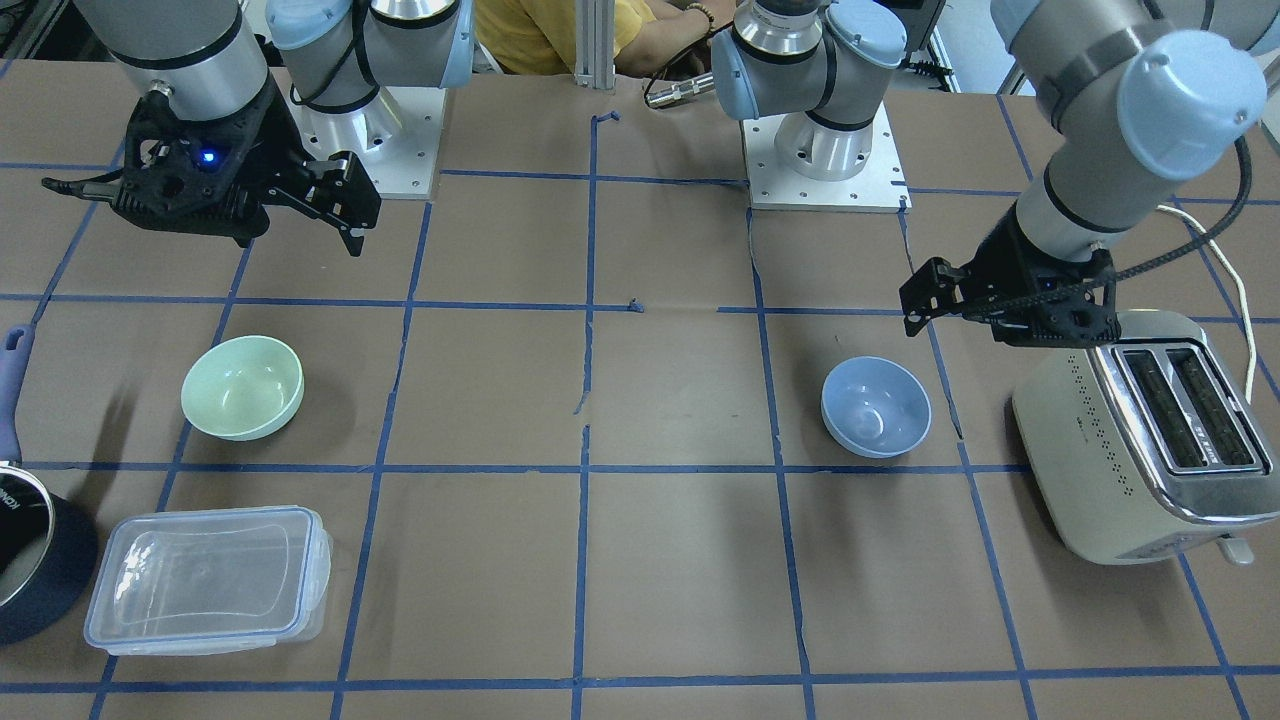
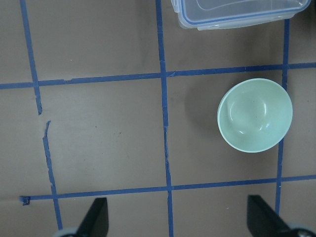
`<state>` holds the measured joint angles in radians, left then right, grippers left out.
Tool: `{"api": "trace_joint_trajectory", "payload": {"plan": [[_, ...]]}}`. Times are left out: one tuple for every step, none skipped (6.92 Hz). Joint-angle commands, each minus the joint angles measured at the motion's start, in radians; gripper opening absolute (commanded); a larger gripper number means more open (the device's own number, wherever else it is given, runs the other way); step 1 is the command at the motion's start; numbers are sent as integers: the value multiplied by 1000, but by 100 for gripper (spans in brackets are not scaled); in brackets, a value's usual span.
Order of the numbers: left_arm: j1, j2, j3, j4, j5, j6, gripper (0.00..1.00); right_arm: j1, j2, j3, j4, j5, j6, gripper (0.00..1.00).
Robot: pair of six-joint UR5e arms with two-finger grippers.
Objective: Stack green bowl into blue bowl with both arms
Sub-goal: 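Lower left gripper to blue bowl while right gripper descends to green bowl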
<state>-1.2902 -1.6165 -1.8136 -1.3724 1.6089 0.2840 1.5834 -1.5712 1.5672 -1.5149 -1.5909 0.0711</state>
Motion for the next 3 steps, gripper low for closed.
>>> {"api": "trace_joint_trajectory", "payload": {"plan": [[51,-55,-184,270,-3,49,100,-52,20,45,-16,-9,-14,100],[72,-90,-231,362,-3,114,100,-113,22,48,-18,8,-14,100],[116,-129,-242,387,-15,145,100,-147,46,62,-28,-1,-13,100]]}}
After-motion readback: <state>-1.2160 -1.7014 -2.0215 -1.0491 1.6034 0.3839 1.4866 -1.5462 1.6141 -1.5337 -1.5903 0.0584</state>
